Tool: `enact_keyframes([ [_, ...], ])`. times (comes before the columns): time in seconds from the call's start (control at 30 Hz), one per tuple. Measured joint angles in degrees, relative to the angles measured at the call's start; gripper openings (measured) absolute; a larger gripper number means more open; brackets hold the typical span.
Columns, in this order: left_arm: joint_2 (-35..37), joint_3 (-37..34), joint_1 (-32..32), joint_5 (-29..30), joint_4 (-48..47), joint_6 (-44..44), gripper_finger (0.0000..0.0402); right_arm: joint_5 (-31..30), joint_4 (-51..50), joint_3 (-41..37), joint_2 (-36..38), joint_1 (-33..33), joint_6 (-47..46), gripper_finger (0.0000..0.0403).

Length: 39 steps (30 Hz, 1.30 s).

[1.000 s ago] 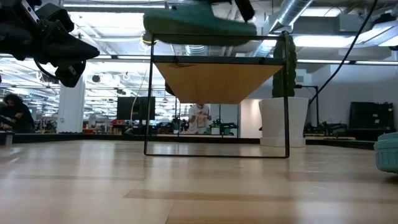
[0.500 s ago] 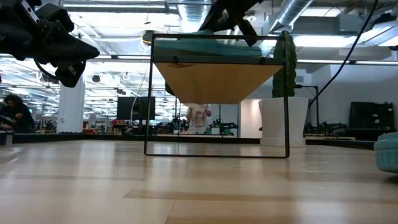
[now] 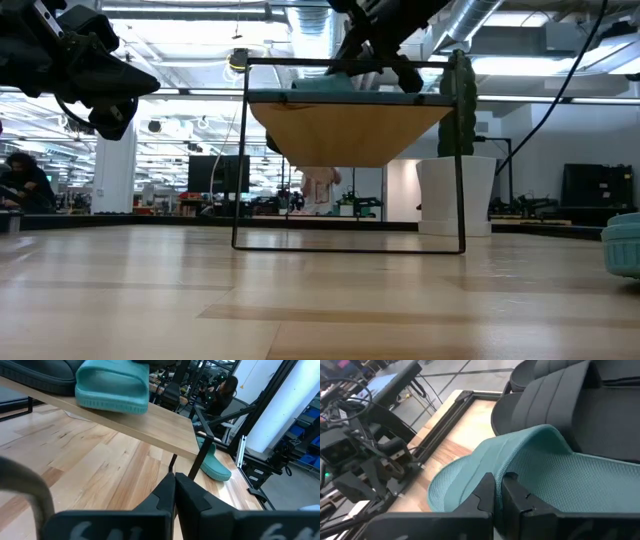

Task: Pick and place slides into the shelf
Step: Put the left green slipper on the shelf

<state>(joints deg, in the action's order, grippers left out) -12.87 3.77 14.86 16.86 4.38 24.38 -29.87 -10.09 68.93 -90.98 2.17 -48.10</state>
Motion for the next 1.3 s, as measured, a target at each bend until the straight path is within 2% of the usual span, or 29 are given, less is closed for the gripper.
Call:
enact_keyframes([
  [0.37, 0.0, 0.0, 0.0, 0.0, 0.0, 0.0, 0.0000, -0.6, 0.8, 0.0, -0.5, -0.1, 0.0, 0.0004],
  [0.6, 0.0, 0.0, 0.0, 0.0, 0.0, 0.0, 0.0000, -0.5, 0.7, 0.1, -1.3, -0.2, 0.3, 0.0022],
  [0.9, 0.0, 0.0, 0.0, 0.0, -0.3, 0.0, 0.0000, -0.3, -0.3, 0.1, -1.3, -0.3, 1.6, 0.0078],
  [1.3, 0.0, 0.0, 0.0, 0.0, -0.4, -0.6, 0.0000, 0.8, -0.1, 0.1, -1.2, -0.4, 3.5, 0.0186],
])
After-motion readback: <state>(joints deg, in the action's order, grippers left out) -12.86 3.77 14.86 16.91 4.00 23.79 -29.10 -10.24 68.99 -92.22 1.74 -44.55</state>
